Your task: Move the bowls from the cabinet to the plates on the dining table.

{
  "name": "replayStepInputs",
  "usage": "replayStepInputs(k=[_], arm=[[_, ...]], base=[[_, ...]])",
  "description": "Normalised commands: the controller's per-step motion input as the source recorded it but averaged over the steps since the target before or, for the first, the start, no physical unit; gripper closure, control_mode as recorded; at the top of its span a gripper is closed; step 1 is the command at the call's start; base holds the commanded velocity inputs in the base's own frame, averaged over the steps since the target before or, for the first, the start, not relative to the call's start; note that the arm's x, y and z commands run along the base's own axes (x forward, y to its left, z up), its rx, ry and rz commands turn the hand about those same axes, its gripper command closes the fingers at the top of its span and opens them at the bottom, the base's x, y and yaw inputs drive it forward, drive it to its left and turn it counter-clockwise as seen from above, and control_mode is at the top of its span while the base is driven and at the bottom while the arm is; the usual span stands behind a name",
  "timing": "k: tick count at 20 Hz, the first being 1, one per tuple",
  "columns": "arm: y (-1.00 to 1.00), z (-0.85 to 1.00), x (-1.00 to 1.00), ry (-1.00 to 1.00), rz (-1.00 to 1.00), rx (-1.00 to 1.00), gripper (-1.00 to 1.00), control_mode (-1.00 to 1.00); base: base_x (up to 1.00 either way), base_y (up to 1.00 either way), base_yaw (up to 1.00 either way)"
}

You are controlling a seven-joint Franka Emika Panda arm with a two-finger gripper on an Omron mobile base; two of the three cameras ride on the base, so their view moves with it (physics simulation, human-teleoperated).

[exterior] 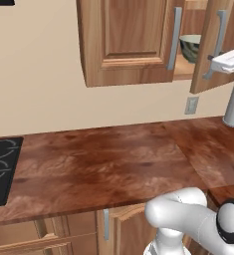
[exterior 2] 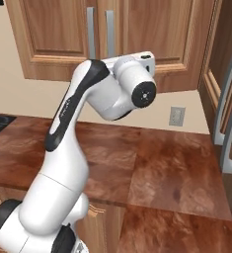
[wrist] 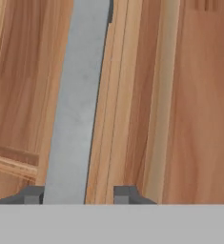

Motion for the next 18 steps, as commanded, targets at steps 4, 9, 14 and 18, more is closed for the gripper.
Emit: replayStepInputs(k=[4,9,14,18], arm=[[-0.16,0.00,-0.07,-0.04,0.04,0.00,-1.00,-1.00],[0.00,0.09,-0.46,-0.08,0.00,-0.01,-1.00,-1.00],[0.01,0.25,-0.83,-0.13,0.00,0.00,-1.00,-1.00],[0.31,0.06,-0.54,-0.04,-0.02,-0.04,-1.00,-1.00]], base=[[0.00,0.00,0.00],[0.00,0.00,0.00],[0.00,0.00,0.00],[0.00,0.00,0.00]])
